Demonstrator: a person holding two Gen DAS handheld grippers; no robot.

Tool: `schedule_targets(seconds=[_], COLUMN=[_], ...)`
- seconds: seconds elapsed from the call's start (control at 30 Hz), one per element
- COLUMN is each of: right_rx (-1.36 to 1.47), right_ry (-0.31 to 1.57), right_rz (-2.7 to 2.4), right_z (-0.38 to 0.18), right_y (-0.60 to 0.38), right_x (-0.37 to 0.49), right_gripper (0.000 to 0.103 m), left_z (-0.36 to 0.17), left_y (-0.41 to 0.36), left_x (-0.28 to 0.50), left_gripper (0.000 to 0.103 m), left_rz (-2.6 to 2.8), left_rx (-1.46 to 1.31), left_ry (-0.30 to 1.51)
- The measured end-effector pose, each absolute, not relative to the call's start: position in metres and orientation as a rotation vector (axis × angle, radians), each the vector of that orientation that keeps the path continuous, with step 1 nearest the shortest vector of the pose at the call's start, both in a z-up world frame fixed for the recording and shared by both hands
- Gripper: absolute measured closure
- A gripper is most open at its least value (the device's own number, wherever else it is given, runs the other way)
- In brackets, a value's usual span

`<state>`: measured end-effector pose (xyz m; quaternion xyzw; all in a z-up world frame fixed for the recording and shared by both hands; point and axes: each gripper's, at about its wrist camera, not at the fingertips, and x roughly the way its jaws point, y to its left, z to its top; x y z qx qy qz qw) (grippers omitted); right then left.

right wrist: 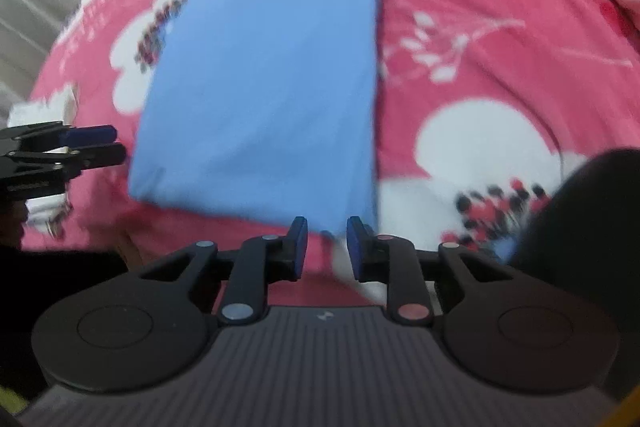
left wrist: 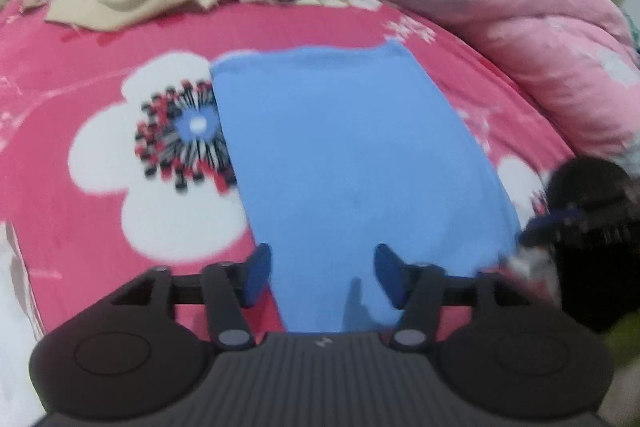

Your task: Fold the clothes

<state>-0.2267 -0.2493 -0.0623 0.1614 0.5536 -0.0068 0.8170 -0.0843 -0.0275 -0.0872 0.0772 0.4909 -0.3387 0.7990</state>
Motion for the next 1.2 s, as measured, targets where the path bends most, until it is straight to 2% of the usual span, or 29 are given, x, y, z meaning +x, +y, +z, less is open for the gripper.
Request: schedule_targets(seconds=[0.1, 0.13, 0.2, 0.47, 0.67, 1.2], right_rx=[0.330, 0.326, 0.313, 0.259, 0.237, 0.225], right_ry=[1.121, 1.116, 1.112, 1.127, 1.137, 1.163], right_rz=[-0.009, -0.014, -0.049, -0.141, -0.179, -0.169], right_z=[-0.054, -0.055, -0.054, -0.054, -0.056, -0.060], right_y=[-0.241, -0.238, -0.241, -0.236, -0.233, -0.218], right_x=[-0.220, -0.218, -0.219, -0.227, -0.226, -0.227], right_gripper=[0.072, 0.066, 0.056, 0.034, 0.026, 0.023], left_z=[-0.084, -0.085, -0.090, -0.109, -0.105, -0.113], left_y=[-0.044, -0.046, -0.050, -0.061, -0.062, -0.058], left_x=[-0.077, -0.076, -0.073, -0.077, -0.085, -0.088], left_gripper=[0.022, 0.017, 0.013, 0.012, 0.012, 0.012], left_rz=[-0.669, -0.643, -0.585, -0.422, -0.362, -0.333], left_rx=[0.133, 0.118, 0.099, 0.179, 0.258, 0.282], left_ry=[1.070, 1.079, 1.091, 1.140, 1.094, 1.138])
